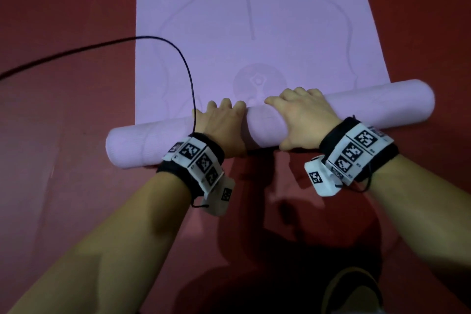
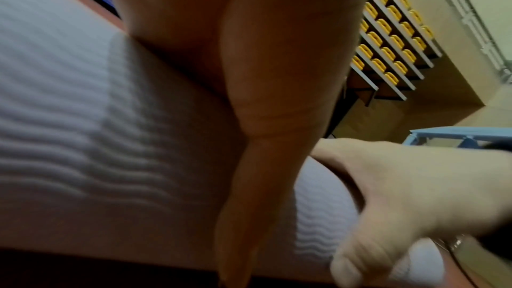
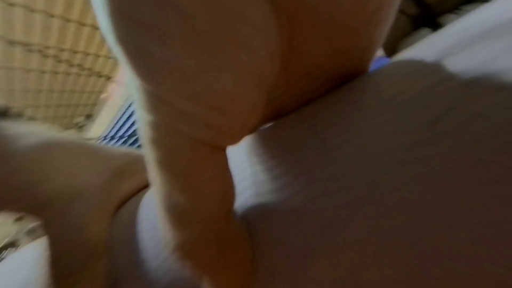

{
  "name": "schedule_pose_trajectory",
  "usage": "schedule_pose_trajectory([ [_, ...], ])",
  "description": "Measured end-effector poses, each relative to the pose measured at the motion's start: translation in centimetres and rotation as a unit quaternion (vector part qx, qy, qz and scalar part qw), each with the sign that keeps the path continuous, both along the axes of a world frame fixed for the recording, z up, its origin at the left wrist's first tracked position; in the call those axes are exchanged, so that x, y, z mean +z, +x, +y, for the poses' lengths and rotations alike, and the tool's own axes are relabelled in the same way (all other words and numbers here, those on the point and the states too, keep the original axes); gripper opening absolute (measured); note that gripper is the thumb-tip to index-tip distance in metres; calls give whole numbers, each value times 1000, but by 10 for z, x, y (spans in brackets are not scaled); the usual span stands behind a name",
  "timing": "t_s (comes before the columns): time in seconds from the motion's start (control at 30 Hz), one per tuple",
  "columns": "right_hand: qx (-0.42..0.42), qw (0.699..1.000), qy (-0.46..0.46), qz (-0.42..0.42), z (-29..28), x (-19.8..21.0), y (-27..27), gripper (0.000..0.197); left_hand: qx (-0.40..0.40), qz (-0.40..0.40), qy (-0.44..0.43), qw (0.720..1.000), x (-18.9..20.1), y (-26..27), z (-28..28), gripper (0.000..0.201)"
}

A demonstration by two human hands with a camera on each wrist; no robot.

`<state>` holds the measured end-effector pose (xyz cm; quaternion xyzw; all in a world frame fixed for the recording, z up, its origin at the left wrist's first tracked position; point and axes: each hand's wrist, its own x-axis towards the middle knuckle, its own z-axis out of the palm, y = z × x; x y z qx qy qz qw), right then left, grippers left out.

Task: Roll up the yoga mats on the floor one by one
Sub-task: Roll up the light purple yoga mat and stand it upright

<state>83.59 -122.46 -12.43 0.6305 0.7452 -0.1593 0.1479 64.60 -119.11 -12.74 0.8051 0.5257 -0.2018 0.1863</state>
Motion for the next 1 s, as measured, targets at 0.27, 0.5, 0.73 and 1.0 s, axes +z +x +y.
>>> schedule_pose_trajectory([
  [0.27, -14, 996, 87, -30, -7, -13, -6, 96, 5, -22, -28, 999, 4, -1, 16, 100],
  [0.5, -13, 1000, 25, -3, 15, -2, -2, 98, -15, -16, 81, 996, -6, 3, 1, 89],
  [0.73, -18, 988, 149, -27, -4, -22, -2, 101, -6, -16, -7, 1000, 1, 5, 28, 97],
  [1.0, -13, 998, 53, -24, 23, -2, 0, 96, -3, -42, 145, 989, -15, -2, 6, 96],
])
